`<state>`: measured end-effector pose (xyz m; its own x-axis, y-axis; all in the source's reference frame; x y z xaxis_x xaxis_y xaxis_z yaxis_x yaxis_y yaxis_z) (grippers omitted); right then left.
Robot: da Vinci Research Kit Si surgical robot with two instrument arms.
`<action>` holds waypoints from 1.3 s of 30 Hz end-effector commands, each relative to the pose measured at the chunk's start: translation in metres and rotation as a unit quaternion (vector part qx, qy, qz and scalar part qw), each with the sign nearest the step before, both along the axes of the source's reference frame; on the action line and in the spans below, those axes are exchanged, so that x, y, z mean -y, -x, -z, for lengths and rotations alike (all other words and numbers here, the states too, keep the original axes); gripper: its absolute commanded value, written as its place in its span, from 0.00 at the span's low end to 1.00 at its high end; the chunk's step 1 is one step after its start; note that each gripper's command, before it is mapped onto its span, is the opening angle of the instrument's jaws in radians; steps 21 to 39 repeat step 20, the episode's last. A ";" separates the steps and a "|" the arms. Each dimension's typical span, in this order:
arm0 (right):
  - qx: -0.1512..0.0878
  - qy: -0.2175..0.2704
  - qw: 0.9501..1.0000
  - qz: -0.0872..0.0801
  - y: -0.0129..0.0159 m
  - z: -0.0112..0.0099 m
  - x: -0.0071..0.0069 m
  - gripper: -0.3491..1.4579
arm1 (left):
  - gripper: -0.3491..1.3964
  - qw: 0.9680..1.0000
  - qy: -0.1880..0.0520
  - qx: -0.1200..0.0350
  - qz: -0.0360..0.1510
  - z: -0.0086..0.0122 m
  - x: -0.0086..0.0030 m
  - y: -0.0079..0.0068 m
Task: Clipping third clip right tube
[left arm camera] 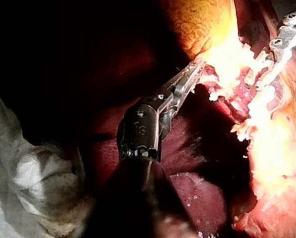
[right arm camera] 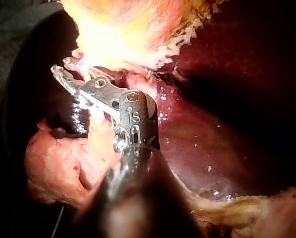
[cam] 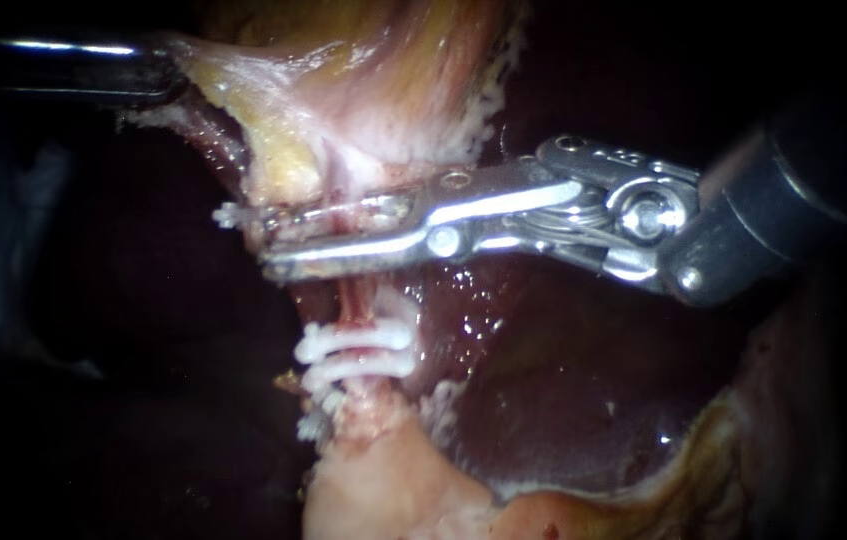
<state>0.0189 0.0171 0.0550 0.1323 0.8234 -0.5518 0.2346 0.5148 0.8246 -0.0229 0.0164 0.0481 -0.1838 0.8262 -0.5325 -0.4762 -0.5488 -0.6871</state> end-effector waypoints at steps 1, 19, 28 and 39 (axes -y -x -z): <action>0.001 -0.004 1.000 0.001 -0.0001 -0.0001 0.0000 0.11 | 0.00 1.000 0.000 0.000 0.000 0.0000 0.0000 0.0000; 0.019 -0.051 0.998 0.010 0.0007 -0.0014 0.0001 0.00 | 0.00 1.000 0.000 0.000 0.000 0.0000 -0.0001 0.0000; 0.019 -0.051 0.998 0.010 0.0007 -0.0014 0.0001 0.00 | 0.00 1.000 0.000 0.000 0.000 0.0000 -0.0001 0.0000; 0.019 -0.051 0.998 0.010 0.0007 -0.0014 0.0001 0.00 | 0.00 1.000 0.000 0.000 0.000 0.0000 -0.0001 0.0000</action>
